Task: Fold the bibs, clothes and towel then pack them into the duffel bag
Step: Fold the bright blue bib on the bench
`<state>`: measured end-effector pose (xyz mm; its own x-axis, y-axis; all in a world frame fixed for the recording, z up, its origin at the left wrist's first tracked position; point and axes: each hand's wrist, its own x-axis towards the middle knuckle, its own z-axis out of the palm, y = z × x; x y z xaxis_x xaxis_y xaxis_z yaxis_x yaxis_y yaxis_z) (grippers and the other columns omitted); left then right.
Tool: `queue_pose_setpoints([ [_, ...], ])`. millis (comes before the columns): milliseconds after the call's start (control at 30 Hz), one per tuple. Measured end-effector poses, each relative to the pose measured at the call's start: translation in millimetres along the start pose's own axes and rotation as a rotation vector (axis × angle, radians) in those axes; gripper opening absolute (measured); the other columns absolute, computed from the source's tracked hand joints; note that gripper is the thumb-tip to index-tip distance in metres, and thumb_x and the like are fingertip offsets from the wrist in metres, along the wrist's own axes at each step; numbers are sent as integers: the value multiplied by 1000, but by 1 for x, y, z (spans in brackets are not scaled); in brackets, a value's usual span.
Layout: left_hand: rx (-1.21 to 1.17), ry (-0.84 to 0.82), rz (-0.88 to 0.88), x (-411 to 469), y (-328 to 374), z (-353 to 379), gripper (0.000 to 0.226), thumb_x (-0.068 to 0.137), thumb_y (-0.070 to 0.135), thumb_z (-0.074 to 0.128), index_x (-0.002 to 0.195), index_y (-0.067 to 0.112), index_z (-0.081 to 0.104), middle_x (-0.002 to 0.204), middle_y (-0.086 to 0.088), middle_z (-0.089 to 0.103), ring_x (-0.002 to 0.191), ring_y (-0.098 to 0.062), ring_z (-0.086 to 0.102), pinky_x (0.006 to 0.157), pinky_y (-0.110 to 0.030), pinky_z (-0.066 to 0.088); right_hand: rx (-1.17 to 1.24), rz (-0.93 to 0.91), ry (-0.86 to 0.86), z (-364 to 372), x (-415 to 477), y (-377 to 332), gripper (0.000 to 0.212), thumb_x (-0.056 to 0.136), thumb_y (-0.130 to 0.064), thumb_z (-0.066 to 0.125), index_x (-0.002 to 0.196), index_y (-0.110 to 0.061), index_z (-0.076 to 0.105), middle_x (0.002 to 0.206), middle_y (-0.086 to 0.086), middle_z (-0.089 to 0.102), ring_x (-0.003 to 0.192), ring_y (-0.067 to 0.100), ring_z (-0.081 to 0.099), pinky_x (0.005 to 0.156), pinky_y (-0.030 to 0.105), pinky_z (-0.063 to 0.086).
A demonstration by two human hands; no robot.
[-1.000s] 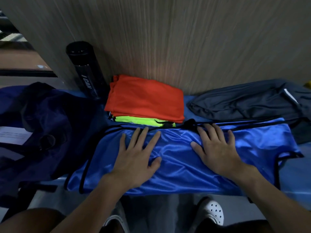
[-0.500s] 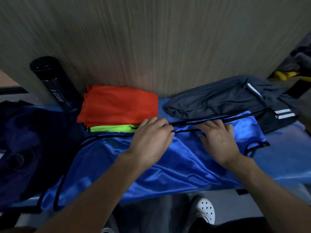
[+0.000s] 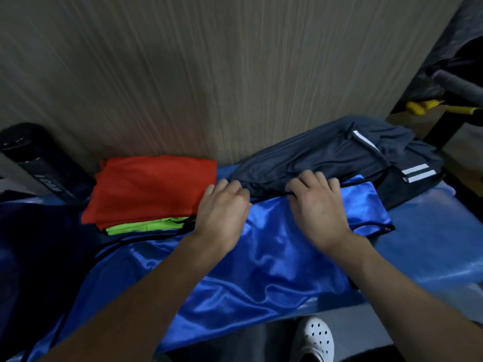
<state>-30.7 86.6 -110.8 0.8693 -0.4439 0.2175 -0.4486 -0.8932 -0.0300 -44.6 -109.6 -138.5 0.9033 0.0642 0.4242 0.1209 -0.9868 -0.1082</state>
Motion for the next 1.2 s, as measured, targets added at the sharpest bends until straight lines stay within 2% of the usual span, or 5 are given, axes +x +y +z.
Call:
queue_pose_setpoints([
  [167,66,32,-23,6,12,6,19,83,24,71,100,18,65,98,-3,59,92,-27,54,76,-39,41,-18,30,-51,-14,-10,4,39,75,-19,70,113,-15,61,102,9,54,91,34,53,75,43,40],
  [300,-82,97,221,12,38,9,18,86,24,68,102,16,68,101,0,60,96,-25,55,80,-38,41,45,266,-57,-33,-25,38,31,80,-19,69,110,-12,61,102,12,56,97,38,53,81,47,40],
  [633,-280,17,296,93,127,-7,37,96,43,57,127,24,59,125,6,56,118,-20,44,94,-35,28,162,705,-287,-56,-61,105,37,88,-50,60,101,-15,55,106,13,66,106,36,60,84,45,47],
  [967,-292,-69,242,122,152,3,14,98,34,56,91,25,64,112,6,56,108,-20,46,94,-35,31,363,706,-254,-52,-54,120,16,85,-16,64,96,-5,58,95,19,65,96,40,58,73,38,46],
  [1200,-359,-130,186,128,149,4,10,99,31,55,102,22,57,103,9,58,106,-18,50,96,-34,30,369,638,-171,-46,-48,130,13,89,-16,60,79,-8,58,80,11,62,85,36,57,65,35,41],
])
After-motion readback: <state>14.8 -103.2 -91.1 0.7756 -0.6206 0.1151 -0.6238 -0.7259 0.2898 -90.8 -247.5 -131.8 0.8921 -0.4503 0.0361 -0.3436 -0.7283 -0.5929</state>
